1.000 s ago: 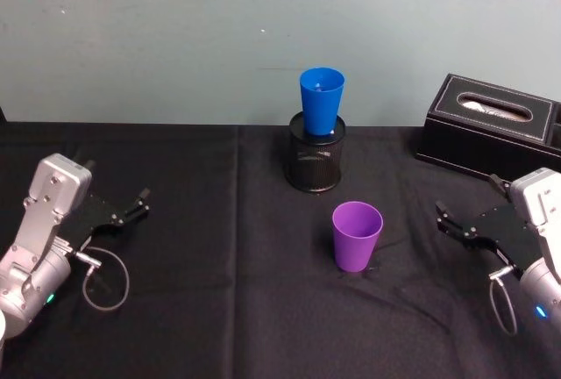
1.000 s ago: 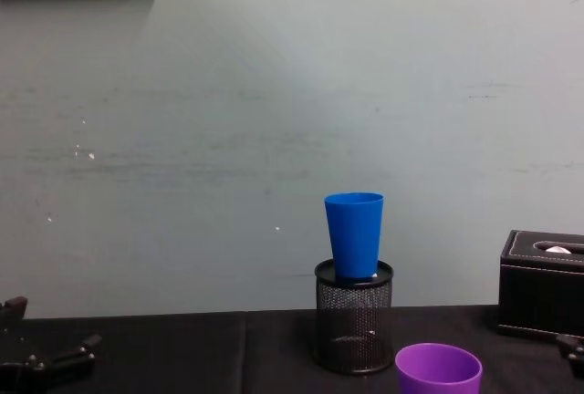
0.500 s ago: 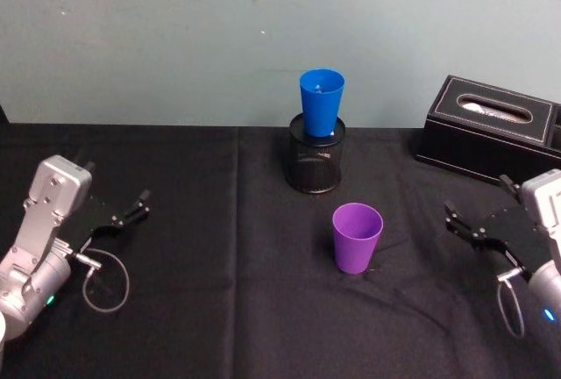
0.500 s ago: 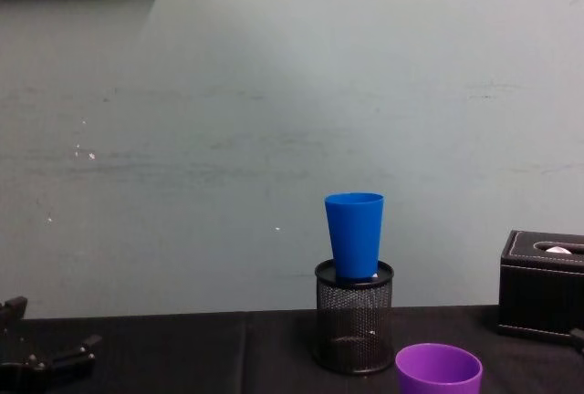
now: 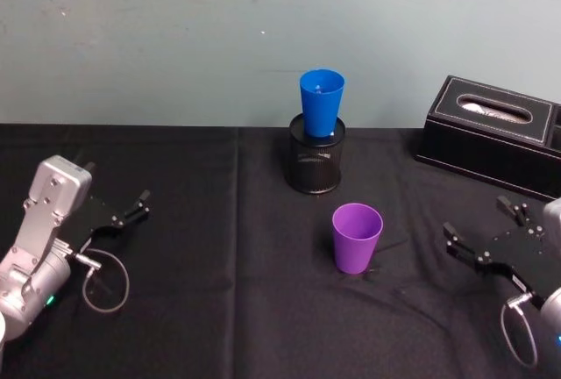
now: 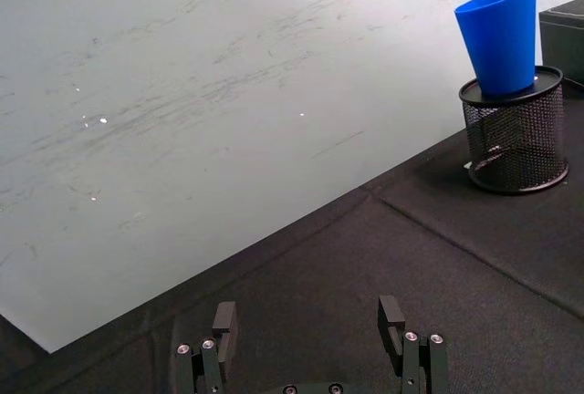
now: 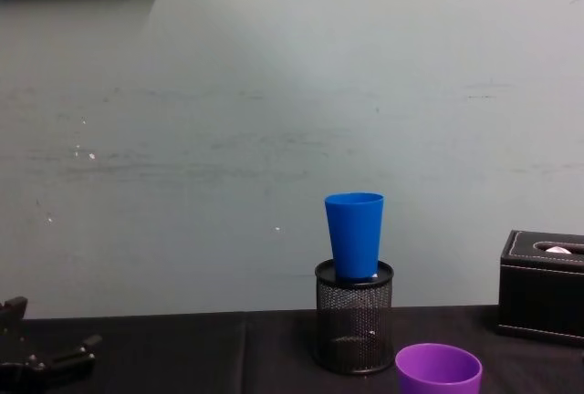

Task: Pick up one cup with a gripper and tap it against the other cup.

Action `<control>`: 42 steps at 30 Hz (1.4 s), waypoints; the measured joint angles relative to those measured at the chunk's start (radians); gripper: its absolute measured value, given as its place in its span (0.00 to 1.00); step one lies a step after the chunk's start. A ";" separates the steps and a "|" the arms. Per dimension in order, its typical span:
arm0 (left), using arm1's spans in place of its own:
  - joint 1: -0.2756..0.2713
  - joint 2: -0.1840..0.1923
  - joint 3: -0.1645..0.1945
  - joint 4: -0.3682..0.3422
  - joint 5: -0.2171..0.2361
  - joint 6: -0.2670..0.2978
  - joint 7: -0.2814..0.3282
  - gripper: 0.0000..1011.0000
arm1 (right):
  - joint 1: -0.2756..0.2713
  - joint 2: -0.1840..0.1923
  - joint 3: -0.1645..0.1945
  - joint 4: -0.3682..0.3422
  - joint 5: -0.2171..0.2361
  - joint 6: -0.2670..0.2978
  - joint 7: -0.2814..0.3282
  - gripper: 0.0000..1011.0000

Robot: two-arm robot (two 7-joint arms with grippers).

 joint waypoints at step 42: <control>0.000 0.000 0.000 0.000 0.000 0.000 0.000 1.00 | -0.038 -0.115 0.015 0.037 0.084 -0.086 0.286 0.99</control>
